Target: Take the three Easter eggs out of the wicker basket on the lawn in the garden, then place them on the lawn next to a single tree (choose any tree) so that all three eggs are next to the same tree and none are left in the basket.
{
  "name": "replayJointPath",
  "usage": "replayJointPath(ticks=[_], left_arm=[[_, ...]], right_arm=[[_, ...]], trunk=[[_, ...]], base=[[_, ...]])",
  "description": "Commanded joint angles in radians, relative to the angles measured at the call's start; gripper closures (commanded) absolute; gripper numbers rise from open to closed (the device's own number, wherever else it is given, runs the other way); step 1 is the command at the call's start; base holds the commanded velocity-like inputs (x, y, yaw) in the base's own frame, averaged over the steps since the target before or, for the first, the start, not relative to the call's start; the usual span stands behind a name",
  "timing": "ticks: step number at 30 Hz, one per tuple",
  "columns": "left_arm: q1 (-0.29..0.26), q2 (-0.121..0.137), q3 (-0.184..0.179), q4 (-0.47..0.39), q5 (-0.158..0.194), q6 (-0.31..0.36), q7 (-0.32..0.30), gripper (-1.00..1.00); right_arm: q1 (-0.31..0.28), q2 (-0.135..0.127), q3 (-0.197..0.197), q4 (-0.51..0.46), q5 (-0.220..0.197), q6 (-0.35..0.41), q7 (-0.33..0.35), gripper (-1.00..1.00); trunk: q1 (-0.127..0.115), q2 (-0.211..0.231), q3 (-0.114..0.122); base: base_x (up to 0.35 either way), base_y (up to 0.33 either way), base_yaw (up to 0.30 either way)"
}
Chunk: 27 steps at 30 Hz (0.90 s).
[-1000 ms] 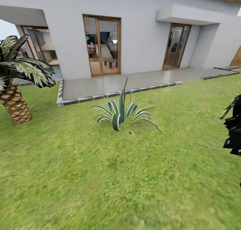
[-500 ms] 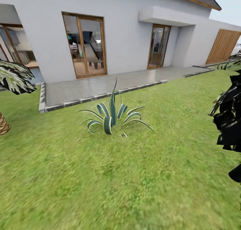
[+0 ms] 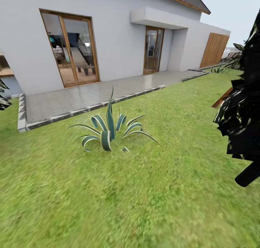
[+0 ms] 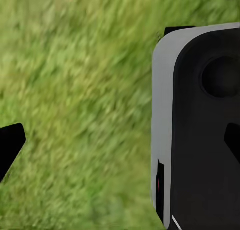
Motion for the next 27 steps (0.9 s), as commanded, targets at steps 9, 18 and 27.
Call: replayJointPath(ticks=[9,18,27], left_arm=[[0.000,0.000,0.000,0.001,-0.001,-0.003,0.001,-1.00],[0.000,0.000,0.000,0.001,0.000,-0.003,0.001,-1.00],[0.000,0.000,0.000,0.001,0.000,-0.004,0.001,-1.00]], right_arm=[[0.001,0.000,-0.002,-0.003,-0.001,-0.003,0.001,-1.00],[0.001,-0.001,-0.003,-0.002,-0.001,-0.003,0.002,-1.00],[0.001,-0.001,-0.003,-0.002,-0.001,-0.003,0.002,-1.00]], trunk=[[0.000,0.000,-0.001],[0.000,0.000,-0.001],[0.000,0.000,-0.001]], base=[[0.240,0.212,-0.273],[0.242,0.211,-0.274],[0.242,0.211,-0.275]])
